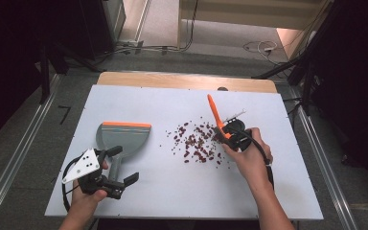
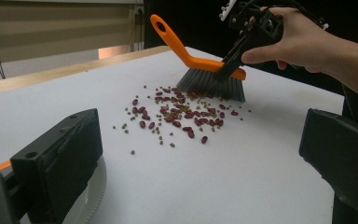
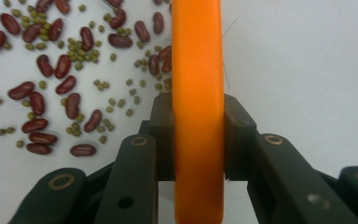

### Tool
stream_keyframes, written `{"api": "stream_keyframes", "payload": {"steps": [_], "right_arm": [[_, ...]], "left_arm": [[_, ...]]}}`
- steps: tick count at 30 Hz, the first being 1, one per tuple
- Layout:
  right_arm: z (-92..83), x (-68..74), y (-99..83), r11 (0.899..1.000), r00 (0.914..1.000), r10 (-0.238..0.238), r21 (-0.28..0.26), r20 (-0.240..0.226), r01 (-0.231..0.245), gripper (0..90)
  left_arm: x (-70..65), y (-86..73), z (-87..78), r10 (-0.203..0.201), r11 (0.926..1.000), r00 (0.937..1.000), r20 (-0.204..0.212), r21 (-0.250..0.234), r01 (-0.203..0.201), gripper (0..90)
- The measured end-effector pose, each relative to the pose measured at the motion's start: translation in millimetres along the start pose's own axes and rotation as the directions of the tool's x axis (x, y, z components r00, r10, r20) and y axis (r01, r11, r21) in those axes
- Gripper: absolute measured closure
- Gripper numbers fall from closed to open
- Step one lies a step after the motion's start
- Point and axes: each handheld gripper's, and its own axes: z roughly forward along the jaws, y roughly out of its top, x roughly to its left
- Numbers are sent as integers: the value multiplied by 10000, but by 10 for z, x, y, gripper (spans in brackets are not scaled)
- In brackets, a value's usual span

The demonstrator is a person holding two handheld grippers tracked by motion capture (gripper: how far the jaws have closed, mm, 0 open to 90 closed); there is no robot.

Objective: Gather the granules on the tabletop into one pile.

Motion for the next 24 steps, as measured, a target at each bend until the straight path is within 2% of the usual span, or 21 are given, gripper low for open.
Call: {"api": "stream_keyframes", "payload": {"steps": [4, 7, 11, 15, 19, 21, 24], "right_arm": [[-1, -9, 18, 10000, 9996, 76, -13, -288, -76, 685], [-14, -12, 29, 9999, 9976, 75, -106, -694, -83, 685], [-9, 28, 48, 9999, 9981, 12, -104, -619, -18, 685], [-23, 8, 55, 9998, 9944, 139, -155, -1051, -156, 685], [-15, 91, 85, 9999, 9952, -89, -138, -976, 76, 685], [-18, 115, 102, 9999, 9933, -84, -131, -1149, 69, 685], [-12, 155, 119, 9998, 9934, -141, -136, -1134, 126, 685]], "left_arm": [[9, -5, -37, -57, 10000, 9999, -97, -43, 56, 0], [7, -6, -48, -64, 10000, 9999, -131, -45, 63, 0], [-4, -9, -59, -18, 10000, 9999, -153, -18, 18, 0], [8, -17, -80, -54, 10000, 9998, -215, -42, 53, 0], [1, -20, -88, -99, 9999, 9997, -227, -61, 98, 0], [-7, -23, -96, -72, 10000, 9997, -238, -38, 71, 0], [-2, -27, -118, -76, 10000, 9995, -291, -46, 75, 0]]}}
